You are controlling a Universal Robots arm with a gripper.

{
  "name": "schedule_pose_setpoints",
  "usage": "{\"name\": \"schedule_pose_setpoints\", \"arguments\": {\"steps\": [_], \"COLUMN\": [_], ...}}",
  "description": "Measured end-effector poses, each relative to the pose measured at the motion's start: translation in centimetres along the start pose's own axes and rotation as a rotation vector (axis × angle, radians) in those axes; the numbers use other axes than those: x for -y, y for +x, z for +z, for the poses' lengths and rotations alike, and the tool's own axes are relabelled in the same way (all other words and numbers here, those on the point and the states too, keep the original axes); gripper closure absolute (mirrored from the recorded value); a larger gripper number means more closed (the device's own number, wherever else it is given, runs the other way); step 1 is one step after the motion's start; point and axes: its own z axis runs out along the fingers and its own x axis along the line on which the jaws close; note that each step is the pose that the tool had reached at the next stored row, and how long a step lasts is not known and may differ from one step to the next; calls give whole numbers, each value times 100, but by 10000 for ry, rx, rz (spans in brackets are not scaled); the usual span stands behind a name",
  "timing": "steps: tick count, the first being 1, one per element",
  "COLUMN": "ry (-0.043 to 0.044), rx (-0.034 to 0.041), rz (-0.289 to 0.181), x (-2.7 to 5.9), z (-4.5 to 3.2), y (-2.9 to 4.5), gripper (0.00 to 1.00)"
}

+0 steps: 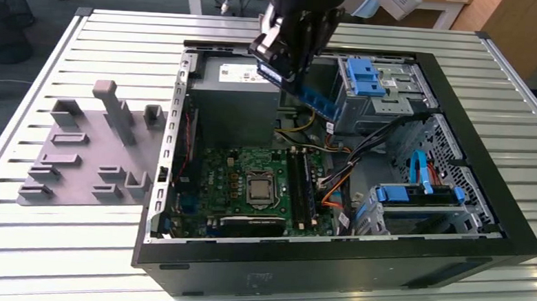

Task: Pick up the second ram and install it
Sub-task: 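Insert the second ram into the second slot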

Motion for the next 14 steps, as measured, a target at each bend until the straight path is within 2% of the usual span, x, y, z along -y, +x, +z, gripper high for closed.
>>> {"name": "schedule_pose_setpoints", "arguments": {"steps": [14], "ry": [98], "rx": [22], "rz": [2548], "x": [0], "z": [40], "y": [2], "gripper": [86]}}
